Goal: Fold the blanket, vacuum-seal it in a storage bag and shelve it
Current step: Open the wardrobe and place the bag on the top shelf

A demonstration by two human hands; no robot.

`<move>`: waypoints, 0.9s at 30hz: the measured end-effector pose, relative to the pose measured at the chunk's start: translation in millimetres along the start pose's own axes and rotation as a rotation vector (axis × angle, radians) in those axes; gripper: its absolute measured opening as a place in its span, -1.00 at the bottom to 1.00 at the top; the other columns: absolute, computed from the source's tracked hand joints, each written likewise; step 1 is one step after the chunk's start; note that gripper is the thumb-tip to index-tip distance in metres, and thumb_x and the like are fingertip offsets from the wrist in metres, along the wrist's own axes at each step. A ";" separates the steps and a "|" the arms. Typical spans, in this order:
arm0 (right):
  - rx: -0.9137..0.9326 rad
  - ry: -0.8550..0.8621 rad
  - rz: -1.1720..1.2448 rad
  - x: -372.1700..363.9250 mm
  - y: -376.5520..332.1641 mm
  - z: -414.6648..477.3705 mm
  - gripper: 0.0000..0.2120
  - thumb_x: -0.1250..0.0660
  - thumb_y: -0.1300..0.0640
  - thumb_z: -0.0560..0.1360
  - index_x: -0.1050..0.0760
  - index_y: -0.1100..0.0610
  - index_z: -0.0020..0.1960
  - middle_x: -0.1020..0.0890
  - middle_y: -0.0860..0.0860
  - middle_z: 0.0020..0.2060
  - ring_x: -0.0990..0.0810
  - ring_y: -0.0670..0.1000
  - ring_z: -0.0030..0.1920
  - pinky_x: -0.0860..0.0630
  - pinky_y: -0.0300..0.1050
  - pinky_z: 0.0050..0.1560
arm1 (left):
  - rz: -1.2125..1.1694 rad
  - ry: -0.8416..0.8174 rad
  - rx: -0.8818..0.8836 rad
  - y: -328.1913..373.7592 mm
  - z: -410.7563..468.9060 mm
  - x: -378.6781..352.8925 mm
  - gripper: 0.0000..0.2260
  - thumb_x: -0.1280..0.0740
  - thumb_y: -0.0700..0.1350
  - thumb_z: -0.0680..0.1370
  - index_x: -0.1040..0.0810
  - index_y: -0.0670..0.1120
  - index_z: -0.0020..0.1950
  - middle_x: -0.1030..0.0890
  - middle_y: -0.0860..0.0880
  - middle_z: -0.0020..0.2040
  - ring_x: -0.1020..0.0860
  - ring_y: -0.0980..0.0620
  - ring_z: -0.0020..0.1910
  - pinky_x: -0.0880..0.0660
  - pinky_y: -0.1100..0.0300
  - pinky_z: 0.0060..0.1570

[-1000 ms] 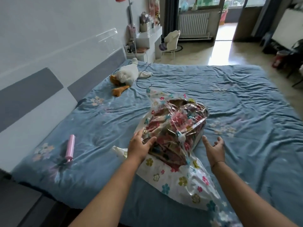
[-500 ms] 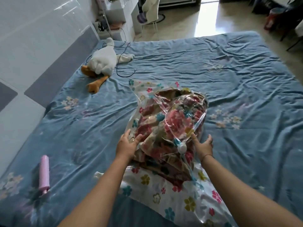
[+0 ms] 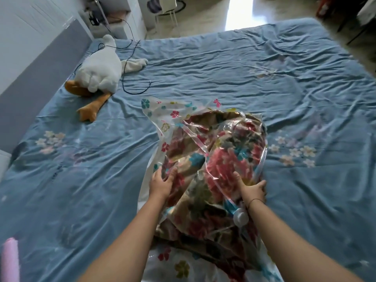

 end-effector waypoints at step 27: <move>-0.006 0.076 -0.167 34.5 87.6 -26.6 -0.17 -0.33 -0.48 0.22 -0.45 0.22 0.12 -0.63 0.23 0.03 -0.60 0.28 0.05 -0.47 0.04 -0.05 | 0.343 0.099 -0.039 -102.8 -28.2 -31.1 -0.45 -0.19 0.41 0.42 -0.36 -0.11 -0.23 -0.53 -0.04 -0.33 -0.50 -0.04 -0.33 -0.37 0.12 -0.42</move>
Point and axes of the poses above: each hand's wrist, its own z-axis towards the middle knuckle, its own x-axis out of the back of the hand, y = z × x, the point moved 10 cm from there along z, towards the middle knuckle
